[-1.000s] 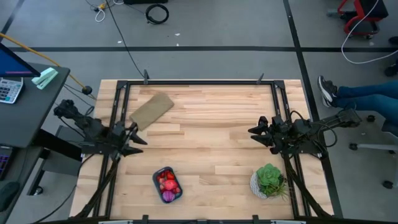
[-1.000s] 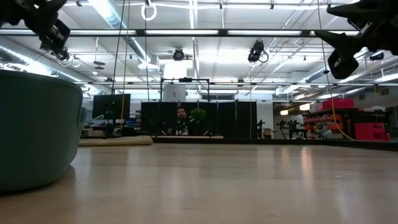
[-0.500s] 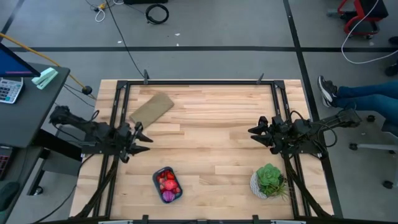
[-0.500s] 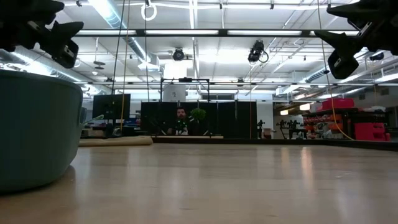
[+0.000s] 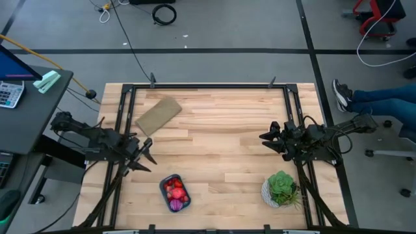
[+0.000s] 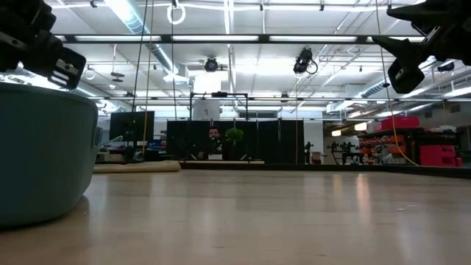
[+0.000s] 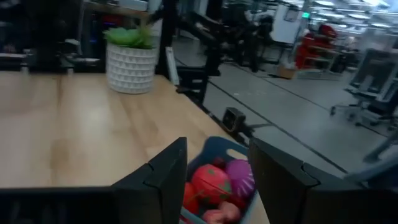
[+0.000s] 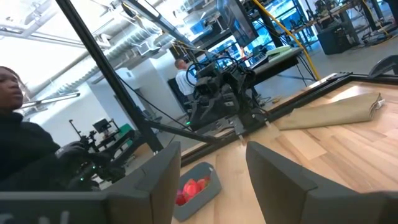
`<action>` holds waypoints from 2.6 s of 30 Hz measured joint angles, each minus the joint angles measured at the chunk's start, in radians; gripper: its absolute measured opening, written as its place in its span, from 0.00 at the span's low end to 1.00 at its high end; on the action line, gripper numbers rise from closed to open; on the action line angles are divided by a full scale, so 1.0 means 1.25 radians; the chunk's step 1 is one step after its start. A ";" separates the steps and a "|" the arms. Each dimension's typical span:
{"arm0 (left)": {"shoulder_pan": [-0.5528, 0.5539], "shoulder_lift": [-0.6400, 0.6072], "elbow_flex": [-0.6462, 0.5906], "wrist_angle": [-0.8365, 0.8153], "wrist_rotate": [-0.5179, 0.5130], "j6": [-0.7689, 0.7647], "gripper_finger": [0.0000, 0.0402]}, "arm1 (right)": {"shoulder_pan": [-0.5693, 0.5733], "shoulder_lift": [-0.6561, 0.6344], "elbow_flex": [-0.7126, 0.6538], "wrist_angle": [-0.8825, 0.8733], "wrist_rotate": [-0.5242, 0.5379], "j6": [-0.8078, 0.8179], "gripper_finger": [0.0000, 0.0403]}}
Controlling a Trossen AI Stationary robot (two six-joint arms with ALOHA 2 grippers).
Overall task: Pick and placing Produce into tupperware
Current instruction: Return to Home Position
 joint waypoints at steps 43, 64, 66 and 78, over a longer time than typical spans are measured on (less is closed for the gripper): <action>-0.005 0.036 -0.001 0.014 -0.016 -0.009 0.45 | 0.000 0.000 0.000 -0.004 0.000 0.000 0.48; -0.005 0.036 -0.001 0.014 -0.016 -0.009 0.44 | 0.000 0.000 0.000 -0.003 0.000 0.000 0.48; -0.006 0.036 -0.001 0.014 -0.016 -0.008 0.44 | 0.000 0.000 0.000 -0.003 0.000 0.000 0.48; -0.006 0.036 -0.001 0.014 -0.016 -0.008 0.45 | 0.000 0.000 0.000 -0.003 0.000 0.000 0.48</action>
